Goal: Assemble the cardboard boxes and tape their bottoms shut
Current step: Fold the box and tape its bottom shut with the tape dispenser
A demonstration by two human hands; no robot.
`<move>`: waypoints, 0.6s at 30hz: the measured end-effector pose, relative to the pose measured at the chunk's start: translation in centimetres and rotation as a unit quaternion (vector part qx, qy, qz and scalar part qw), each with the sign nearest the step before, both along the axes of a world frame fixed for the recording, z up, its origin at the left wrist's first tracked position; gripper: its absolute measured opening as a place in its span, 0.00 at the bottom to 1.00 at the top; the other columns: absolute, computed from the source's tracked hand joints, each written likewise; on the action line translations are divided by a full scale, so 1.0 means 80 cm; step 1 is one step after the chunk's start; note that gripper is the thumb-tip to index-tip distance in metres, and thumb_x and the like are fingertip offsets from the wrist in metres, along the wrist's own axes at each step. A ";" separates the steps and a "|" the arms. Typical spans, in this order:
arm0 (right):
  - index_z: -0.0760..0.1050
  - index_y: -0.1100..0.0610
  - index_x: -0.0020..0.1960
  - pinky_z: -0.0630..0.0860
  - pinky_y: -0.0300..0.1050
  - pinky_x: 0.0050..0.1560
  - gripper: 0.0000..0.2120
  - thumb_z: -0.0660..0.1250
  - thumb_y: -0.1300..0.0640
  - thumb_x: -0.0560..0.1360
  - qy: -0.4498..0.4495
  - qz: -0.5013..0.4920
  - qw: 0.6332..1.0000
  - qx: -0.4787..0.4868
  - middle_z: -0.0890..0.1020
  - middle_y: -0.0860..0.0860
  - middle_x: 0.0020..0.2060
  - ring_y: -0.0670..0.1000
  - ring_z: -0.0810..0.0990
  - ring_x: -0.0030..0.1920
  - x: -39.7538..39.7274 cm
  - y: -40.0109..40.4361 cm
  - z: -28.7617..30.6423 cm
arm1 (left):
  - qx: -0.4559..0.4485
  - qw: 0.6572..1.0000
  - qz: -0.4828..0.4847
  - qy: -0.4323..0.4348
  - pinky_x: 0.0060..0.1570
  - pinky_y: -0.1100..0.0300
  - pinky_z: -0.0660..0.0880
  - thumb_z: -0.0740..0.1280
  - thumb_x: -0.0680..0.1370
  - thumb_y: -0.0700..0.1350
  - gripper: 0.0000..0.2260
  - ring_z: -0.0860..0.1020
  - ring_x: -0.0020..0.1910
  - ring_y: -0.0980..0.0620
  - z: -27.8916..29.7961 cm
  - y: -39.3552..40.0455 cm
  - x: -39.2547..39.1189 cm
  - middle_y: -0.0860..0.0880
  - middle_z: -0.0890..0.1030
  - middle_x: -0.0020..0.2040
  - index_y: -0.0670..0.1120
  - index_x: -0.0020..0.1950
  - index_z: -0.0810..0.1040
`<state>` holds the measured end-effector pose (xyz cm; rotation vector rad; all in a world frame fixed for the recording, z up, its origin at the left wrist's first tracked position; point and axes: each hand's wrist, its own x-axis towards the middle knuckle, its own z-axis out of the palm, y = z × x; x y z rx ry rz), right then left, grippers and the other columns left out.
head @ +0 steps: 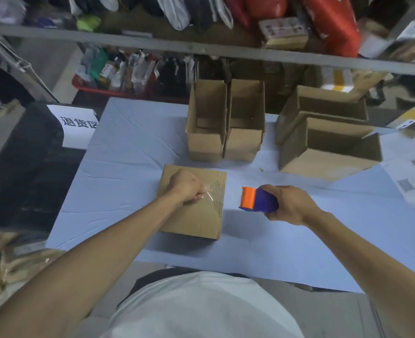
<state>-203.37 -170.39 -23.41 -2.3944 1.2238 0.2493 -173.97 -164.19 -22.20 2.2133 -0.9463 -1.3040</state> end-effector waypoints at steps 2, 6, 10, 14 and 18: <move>0.68 0.44 0.66 0.68 0.41 0.41 0.32 0.75 0.46 0.65 0.001 -0.007 1.000 0.012 0.82 0.46 0.53 0.48 0.72 0.44 0.004 -0.003 -0.005 | 0.004 1.000 0.015 -0.007 0.46 0.51 0.81 0.75 0.70 0.40 0.04 0.77 0.29 0.50 0.001 -0.007 -0.003 0.42 0.84 0.33 0.39 0.37 0.84; 0.68 0.45 0.66 0.71 0.41 0.43 0.33 0.76 0.46 0.65 0.003 -0.015 0.999 0.031 0.81 0.46 0.54 0.48 0.73 0.45 0.005 -0.012 -0.016 | 0.017 0.999 0.004 -0.027 0.49 0.50 0.82 0.77 0.69 0.42 0.05 0.78 0.31 0.50 0.002 -0.013 -0.004 0.42 0.85 0.36 0.41 0.37 0.85; 0.68 0.43 0.64 0.73 0.42 0.42 0.31 0.75 0.46 0.64 0.015 -0.008 0.999 0.043 0.81 0.45 0.52 0.48 0.74 0.44 0.011 -0.016 -0.025 | 0.034 0.987 -0.078 -0.135 0.45 0.52 0.81 0.77 0.69 0.45 0.08 0.83 0.38 0.45 0.006 -0.023 -0.011 0.42 0.84 0.37 0.41 0.38 0.84; 0.68 0.44 0.63 0.76 0.44 0.43 0.31 0.75 0.46 0.63 0.049 0.007 0.998 0.045 0.82 0.46 0.52 0.50 0.77 0.47 0.025 -0.019 -0.031 | 0.072 0.923 -0.194 -0.324 0.37 0.58 0.70 0.76 0.68 0.57 0.19 0.76 0.43 0.45 0.022 -0.036 -0.011 0.48 0.75 0.40 0.46 0.40 0.72; 0.68 0.44 0.63 0.75 0.44 0.42 0.30 0.73 0.45 0.63 0.062 0.010 0.997 0.047 0.81 0.46 0.51 0.50 0.76 0.46 0.039 -0.018 -0.031 | -0.046 0.867 -0.380 -0.321 0.47 0.54 0.74 0.68 0.77 0.44 0.07 0.76 0.53 0.45 0.012 -0.040 -0.022 0.46 0.78 0.52 0.46 0.54 0.76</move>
